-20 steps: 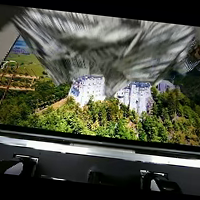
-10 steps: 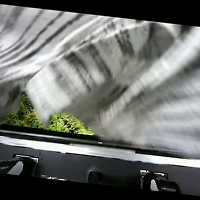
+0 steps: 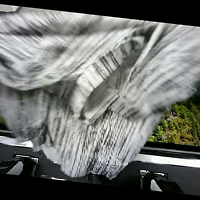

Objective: Fold the clothes and pants, and hang the long-sleeved shirts on hangers.

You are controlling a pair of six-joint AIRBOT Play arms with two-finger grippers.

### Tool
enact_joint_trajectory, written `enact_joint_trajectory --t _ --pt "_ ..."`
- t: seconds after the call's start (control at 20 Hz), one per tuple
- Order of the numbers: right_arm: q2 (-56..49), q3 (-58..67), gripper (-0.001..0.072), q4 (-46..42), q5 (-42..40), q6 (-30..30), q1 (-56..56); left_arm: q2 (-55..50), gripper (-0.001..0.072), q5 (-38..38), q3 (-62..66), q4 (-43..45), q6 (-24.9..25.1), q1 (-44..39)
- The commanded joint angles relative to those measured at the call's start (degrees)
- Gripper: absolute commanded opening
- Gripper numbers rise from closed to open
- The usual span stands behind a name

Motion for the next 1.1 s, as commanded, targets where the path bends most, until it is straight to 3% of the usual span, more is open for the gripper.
enact_joint_trajectory --t 0.0,0.2,0.35,0.45,0.5,0.55,0.6,0.65,0.7,0.75,0.9,0.95,1.05 --pt "-18.08 0.09 0.0035 2.32 0.92 1.97 0.11 -6.25 0.0027 13.38 -17.64 -0.92 0.35 -3.87" --pt "-39.54 0.09 0.0035 6.36 -5.38 1.18 5.35 -23.08 0.0027 22.8 -24.04 -1.2 5.01 -8.2" --pt "-49.9 0.09 0.0043 8.17 -11.26 -4.9 8.87 -34.93 0.0028 24.22 -22.49 -6.56 10.75 -8.28" --pt "-52.43 0.09 0.0151 8.81 -10.58 -8.11 9.73 -38.95 0.003 24.02 -21.05 -8.31 10.91 -7.39" --pt "-52.41 0.09 0.0243 8.74 -9.11 -9.64 9.46 -39.5 0.0035 24.04 -20.5 -8.22 11.15 -6.88" --pt "-51.78 0.11 0.0354 8.79 -7.19 -11.26 8.7 -39.36 0.0109 23.85 -20.13 -8.22 11.85 -6.03" --pt "-50.53 0.11 0.0434 8.66 -4.04 -13.33 7.15 -38.88 0.0306 22.49 -19.45 -8.2 12.28 -4.68" --pt "-48.89 0.11 0.044 8.39 -0.07 -15.39 5.01 -38.21 0.0503 20.17 -18.62 -8.17 12.26 -3.04" --pt "-46.82 0.11 0.0481 7.61 5.2 -18.25 2.1 -37.16 0.0588 17.51 -17.92 -8.04 12.26 -1.07" --pt "-44.68 0.09 0.0556 5.38 11.39 -20.5 -1.18 -35.32 0.0604 14.86 -17.73 -7.19 12.26 1.2" --pt "-39.76 -0.02 0.058 -4.59 29.31 -25.86 -10.25 -27.1 0.0611 6.58 -18.95 7.08 11.08 6.49" --pt "-38.77 -0.72 0.067 -6.86 34.64 -27.23 -12.55 -23.85 0.0611 5.31 -21.33 10.34 11.1 7.78" --pt "-35.6 -7.04 0.0681 -7.17 36.11 -26.53 -17.05 -16.72 0.0611 4.39 -29.88 11.43 11.37 10.32"
